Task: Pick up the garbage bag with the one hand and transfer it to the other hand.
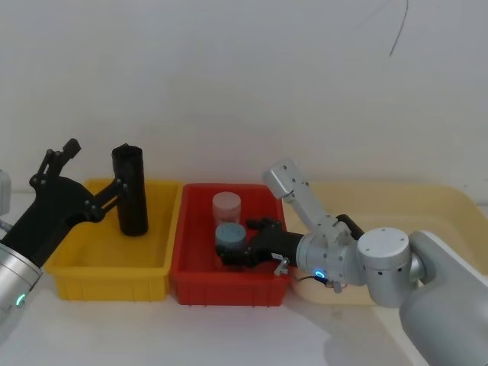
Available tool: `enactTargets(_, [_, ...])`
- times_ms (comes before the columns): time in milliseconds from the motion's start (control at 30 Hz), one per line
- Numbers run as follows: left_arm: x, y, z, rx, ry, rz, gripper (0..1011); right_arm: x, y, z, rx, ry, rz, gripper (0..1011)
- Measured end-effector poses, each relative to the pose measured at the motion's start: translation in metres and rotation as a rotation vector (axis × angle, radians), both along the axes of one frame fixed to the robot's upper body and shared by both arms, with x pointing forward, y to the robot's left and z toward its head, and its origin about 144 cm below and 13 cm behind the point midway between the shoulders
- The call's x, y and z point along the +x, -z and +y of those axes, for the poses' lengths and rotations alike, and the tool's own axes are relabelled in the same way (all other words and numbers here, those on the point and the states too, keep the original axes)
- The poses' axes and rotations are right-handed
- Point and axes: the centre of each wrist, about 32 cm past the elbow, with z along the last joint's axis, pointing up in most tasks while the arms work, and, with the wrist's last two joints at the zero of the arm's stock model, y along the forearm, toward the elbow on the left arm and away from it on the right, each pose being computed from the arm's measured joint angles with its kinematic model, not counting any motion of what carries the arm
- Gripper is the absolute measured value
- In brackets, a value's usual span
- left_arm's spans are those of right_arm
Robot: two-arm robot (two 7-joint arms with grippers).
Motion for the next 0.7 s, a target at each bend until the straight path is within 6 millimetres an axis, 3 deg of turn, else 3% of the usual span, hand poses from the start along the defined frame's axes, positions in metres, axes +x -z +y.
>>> enactTargets(233, [0.0, 0.0, 0.0, 0.0, 0.0, 0.0, 1001, 0.002, 0.001, 0.0, 0.002, 0.003, 0.01, 849])
enactTargets(400, [0.0, 0.0, 0.0, 0.0, 0.0, 0.0, 1001, 0.002, 0.0, -0.001, 0.007, 0.007, 0.008, 691])
enactTargets(700, [0.0, 0.0, 0.0, 0.0, 0.0, 0.0, 1002, 0.001, -0.01, -0.003, 0.043, 0.019, -0.023, 675])
